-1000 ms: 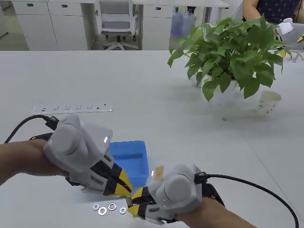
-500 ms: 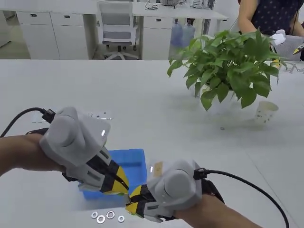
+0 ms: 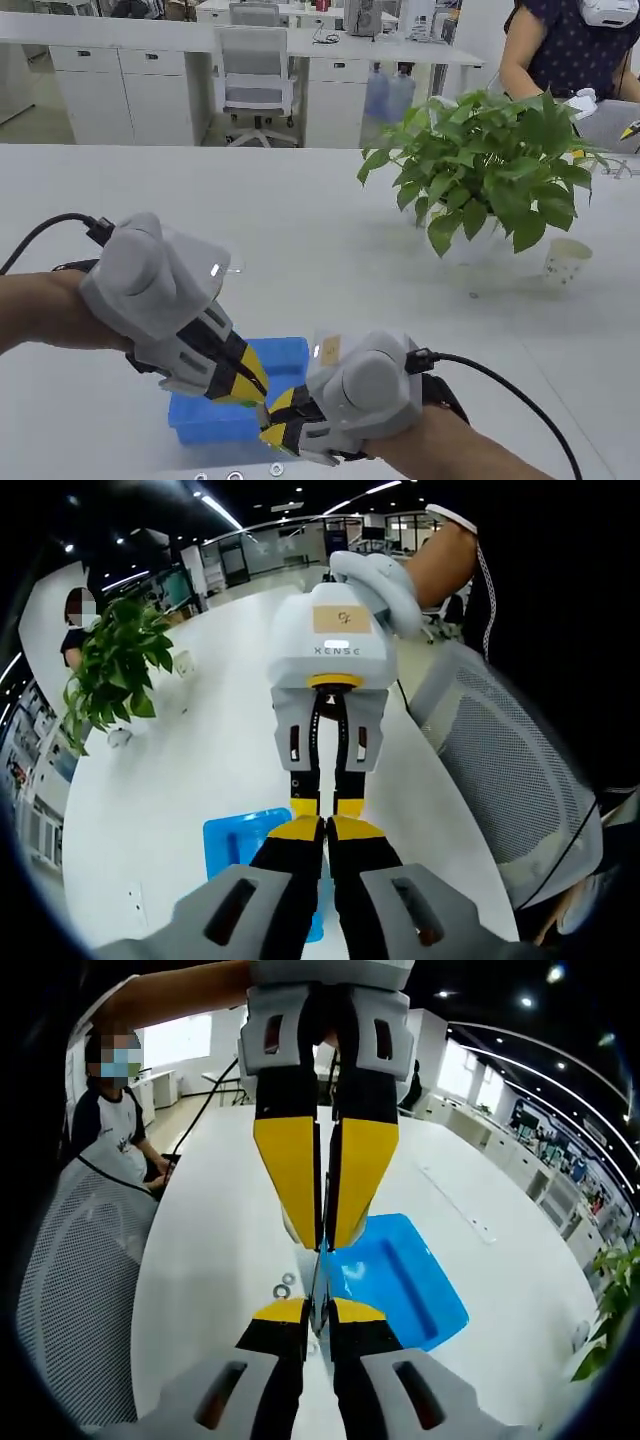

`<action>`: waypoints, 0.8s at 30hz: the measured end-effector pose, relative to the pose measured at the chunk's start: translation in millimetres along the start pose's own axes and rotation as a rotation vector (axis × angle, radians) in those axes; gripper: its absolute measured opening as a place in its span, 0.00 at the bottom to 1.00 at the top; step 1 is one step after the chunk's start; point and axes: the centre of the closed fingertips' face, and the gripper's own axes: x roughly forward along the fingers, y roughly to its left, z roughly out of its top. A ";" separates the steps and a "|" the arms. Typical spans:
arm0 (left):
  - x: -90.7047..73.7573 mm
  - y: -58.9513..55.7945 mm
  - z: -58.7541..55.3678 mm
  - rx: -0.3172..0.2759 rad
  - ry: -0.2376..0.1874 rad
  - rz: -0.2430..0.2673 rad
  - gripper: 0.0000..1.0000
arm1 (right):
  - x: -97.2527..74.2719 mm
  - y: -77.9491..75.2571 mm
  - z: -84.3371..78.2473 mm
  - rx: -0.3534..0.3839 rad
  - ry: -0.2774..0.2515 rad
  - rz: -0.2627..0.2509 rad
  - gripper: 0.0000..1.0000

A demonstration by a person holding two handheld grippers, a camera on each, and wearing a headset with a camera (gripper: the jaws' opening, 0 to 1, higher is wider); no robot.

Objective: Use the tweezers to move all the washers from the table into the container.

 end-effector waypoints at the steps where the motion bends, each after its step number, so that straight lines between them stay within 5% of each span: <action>1: -1.5 2.9 0.0 0.002 0.001 0.007 0.06 | -0.1 -3.2 1.3 0.001 -0.002 -0.001 0.09; 24: -9.1 49.2 -15.4 -0.001 0.022 0.078 0.06 | 16.2 -51.4 8.2 -0.008 -0.022 -0.019 0.09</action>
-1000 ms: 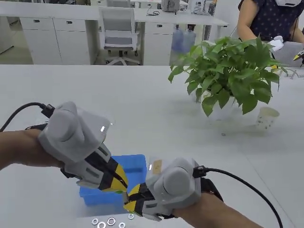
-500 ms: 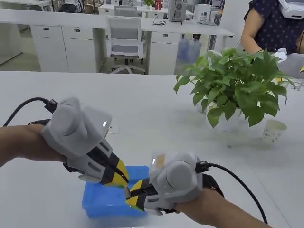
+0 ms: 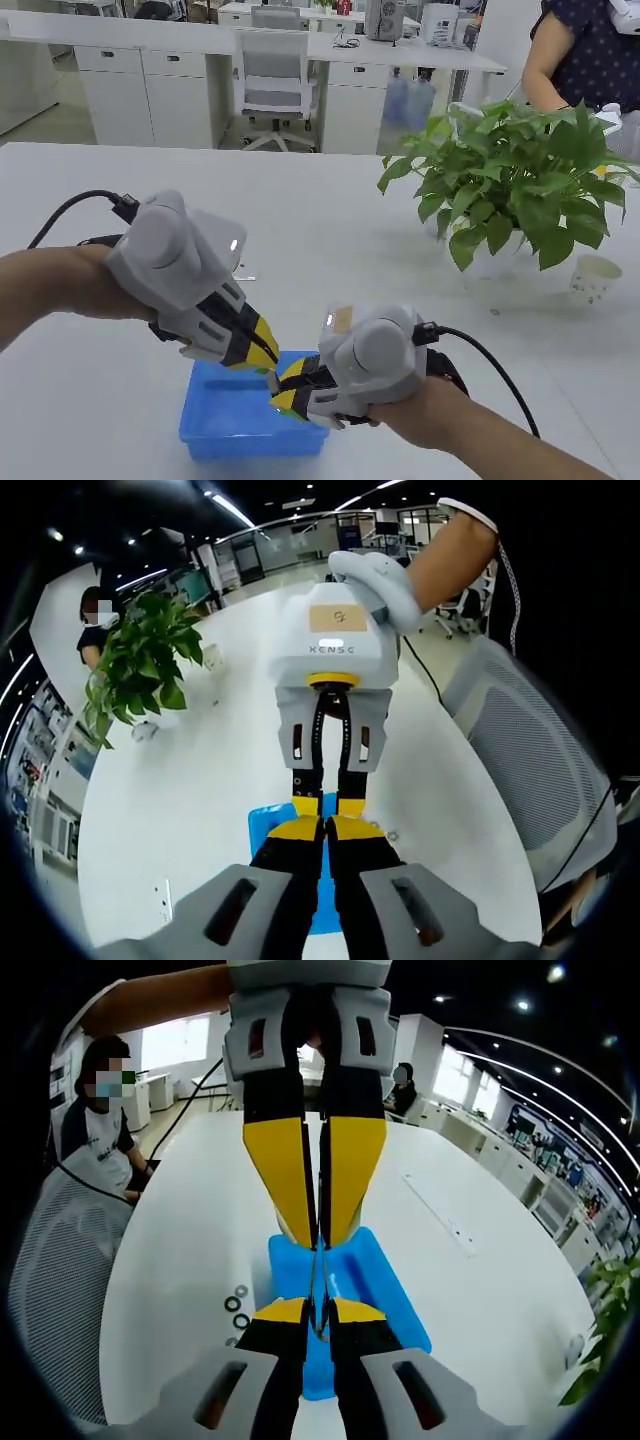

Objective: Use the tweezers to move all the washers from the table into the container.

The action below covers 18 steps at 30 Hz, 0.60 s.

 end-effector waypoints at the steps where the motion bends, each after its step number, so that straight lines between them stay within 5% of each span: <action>1: 0.8 1.6 -1.7 -0.003 0.000 0.003 0.06 | 2.1 -1.5 -0.8 0.002 0.001 0.002 0.09; 18: 19.4 20.0 -30.4 -0.049 0.004 0.016 0.06 | 30.0 -16.3 -20.8 0.032 0.022 0.032 0.09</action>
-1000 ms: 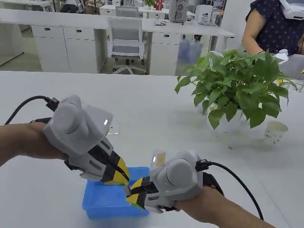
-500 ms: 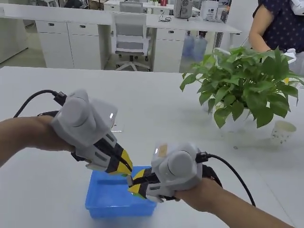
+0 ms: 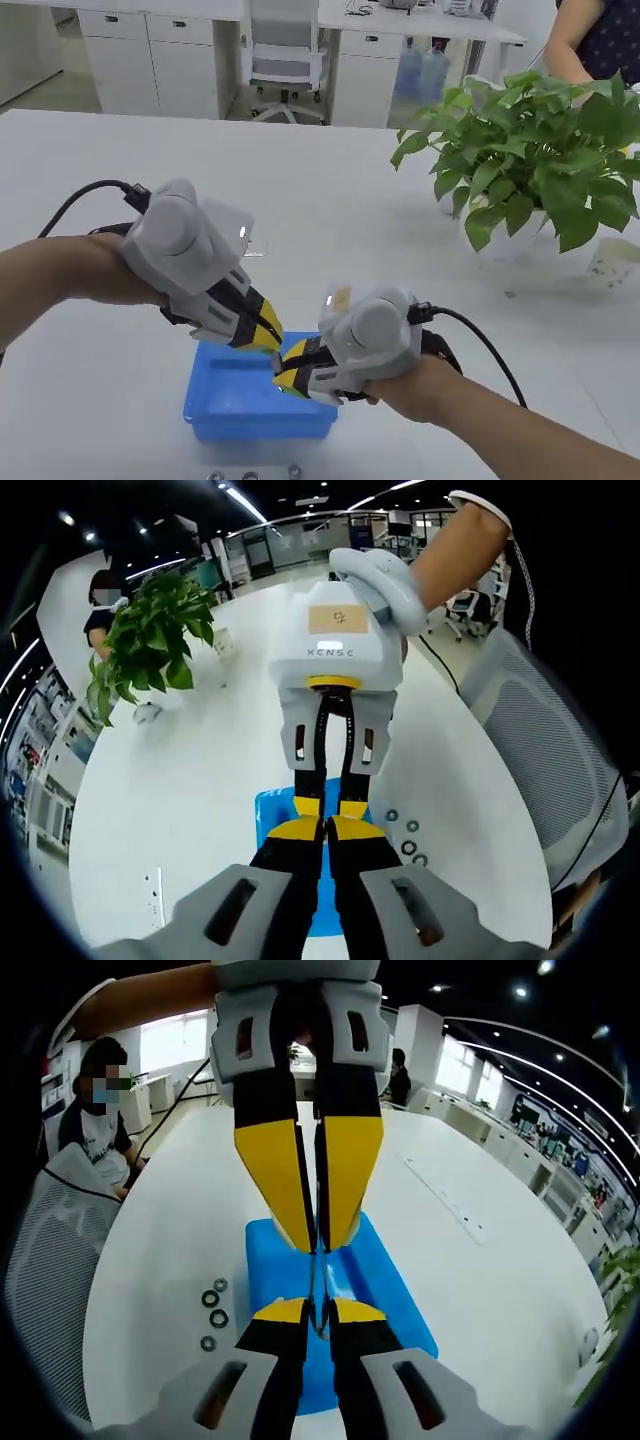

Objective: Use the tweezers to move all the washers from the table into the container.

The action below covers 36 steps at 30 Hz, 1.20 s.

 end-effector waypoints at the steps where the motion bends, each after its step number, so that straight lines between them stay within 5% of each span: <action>1: 1.2 0.8 -1.3 -0.004 0.001 0.001 0.06 | 1.3 -0.7 -1.1 0.001 0.001 0.001 0.09; 14: 16.0 6.9 -19.9 -0.023 0.022 -0.002 0.06 | 21.4 -5.3 -14.6 0.016 0.026 0.026 0.10; 36: 11.0 4.4 -17.0 -0.023 0.020 -0.002 0.06 | 20.2 -3.6 -10.3 0.003 0.018 0.019 0.11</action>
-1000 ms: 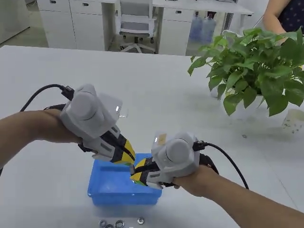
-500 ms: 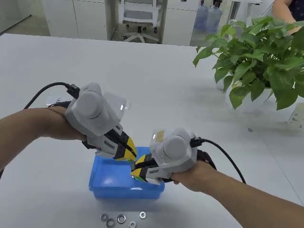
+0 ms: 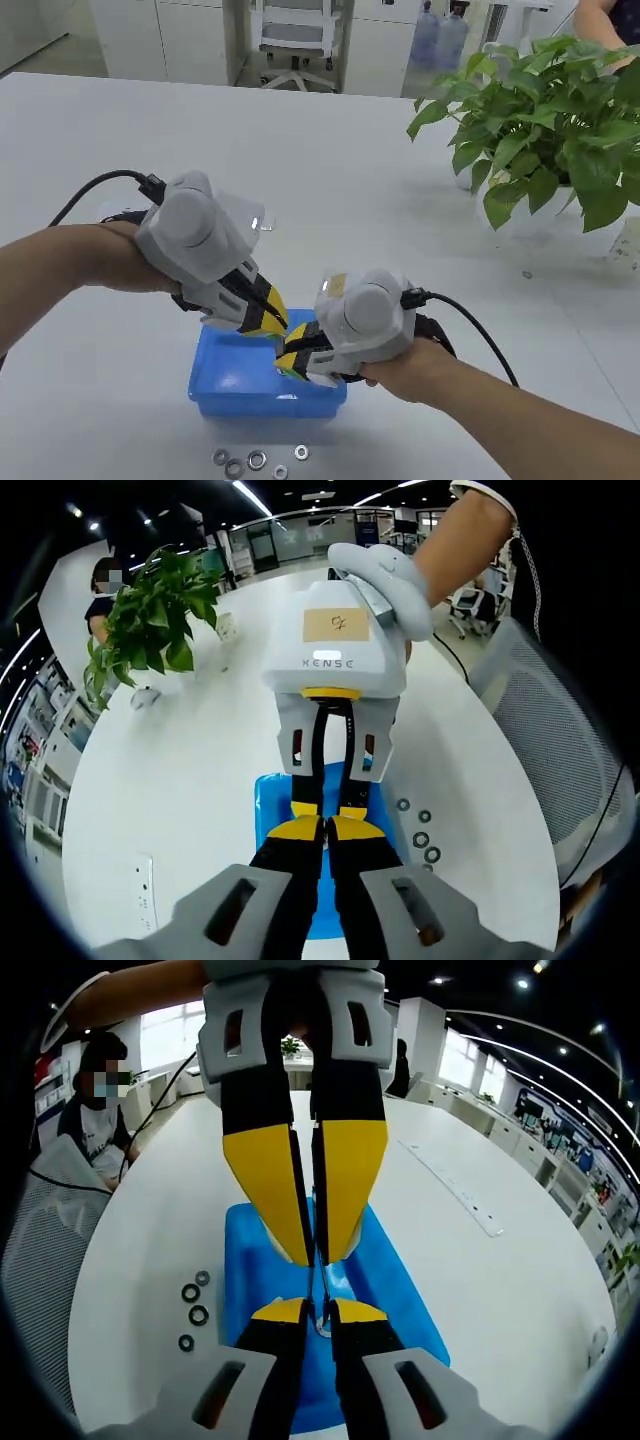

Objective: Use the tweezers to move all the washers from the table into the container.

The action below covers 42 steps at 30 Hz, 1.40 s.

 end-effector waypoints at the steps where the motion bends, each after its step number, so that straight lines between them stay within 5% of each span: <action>1: -0.9 -0.4 0.6 0.001 0.000 -0.001 0.06 | -0.9 0.6 1.0 -0.003 -0.002 -0.001 0.11; 25: -35.6 -21.3 31.3 0.030 0.017 0.015 0.06 | -35.7 17.7 34.4 -0.038 -0.061 -0.047 0.11; 42: -41.1 -49.0 42.5 0.042 0.022 0.003 0.06 | -50.5 43.8 36.6 -0.051 -0.077 -0.061 0.11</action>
